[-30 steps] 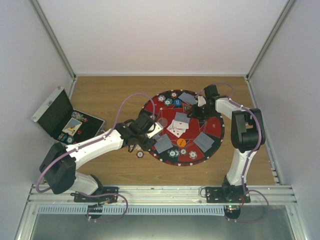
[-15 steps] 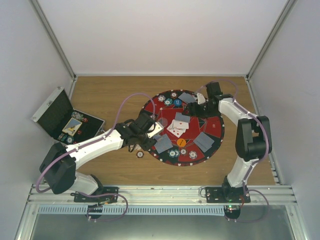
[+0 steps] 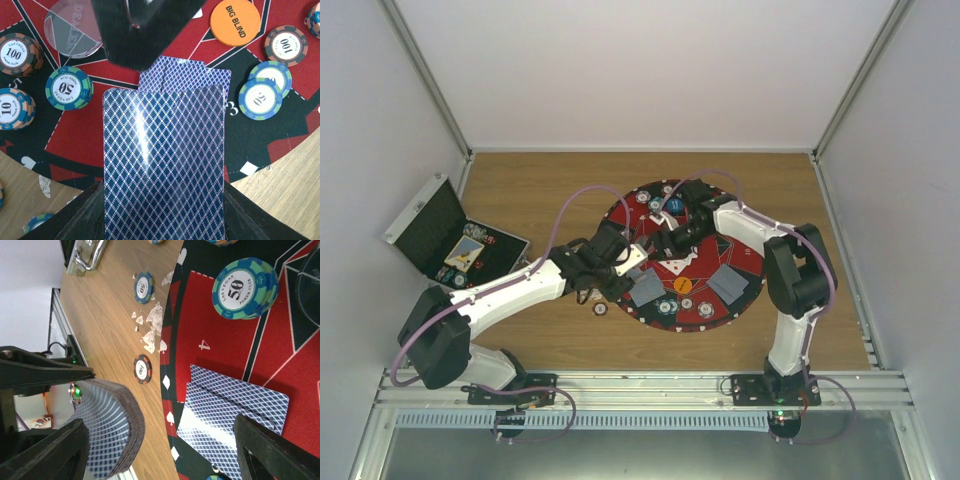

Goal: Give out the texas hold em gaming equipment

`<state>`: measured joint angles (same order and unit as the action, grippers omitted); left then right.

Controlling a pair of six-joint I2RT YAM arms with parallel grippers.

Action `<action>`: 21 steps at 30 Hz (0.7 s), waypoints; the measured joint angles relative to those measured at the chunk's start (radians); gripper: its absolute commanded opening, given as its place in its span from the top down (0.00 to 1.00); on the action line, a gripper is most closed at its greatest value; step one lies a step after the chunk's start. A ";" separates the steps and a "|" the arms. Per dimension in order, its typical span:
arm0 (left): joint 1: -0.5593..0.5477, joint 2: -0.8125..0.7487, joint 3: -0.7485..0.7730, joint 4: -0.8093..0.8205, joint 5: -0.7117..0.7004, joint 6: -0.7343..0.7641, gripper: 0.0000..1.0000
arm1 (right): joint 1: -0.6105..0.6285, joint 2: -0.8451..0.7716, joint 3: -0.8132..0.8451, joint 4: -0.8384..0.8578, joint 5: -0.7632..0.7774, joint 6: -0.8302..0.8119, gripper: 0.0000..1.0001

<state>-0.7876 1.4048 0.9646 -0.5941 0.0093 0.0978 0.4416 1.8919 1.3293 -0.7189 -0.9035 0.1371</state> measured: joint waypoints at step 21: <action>0.000 -0.008 0.000 0.000 0.005 0.004 0.46 | 0.066 0.106 0.086 -0.120 0.024 -0.108 0.40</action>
<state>-0.7876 1.3968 0.9646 -0.5941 0.0143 0.1020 0.5076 1.9976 1.4155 -0.8391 -0.8795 0.0292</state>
